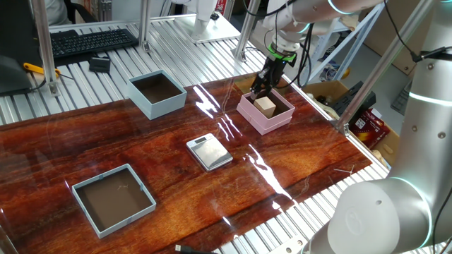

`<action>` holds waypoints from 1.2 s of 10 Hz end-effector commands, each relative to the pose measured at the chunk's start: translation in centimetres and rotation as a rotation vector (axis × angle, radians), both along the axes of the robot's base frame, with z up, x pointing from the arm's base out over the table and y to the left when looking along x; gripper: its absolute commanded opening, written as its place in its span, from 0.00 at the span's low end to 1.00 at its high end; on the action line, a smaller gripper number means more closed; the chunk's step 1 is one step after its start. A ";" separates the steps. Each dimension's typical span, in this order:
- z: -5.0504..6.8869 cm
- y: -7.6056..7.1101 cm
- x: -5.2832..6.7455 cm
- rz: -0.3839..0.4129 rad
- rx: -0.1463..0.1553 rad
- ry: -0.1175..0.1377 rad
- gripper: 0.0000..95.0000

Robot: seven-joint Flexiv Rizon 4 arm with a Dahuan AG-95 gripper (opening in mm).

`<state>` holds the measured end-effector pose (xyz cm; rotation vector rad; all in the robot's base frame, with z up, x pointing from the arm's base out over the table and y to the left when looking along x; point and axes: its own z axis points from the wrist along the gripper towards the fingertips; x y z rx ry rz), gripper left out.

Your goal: Move an object from one box to another

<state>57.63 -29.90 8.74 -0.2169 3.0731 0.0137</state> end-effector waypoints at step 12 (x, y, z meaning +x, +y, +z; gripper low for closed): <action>0.0 0.0 0.0 0.020 -0.005 0.046 0.00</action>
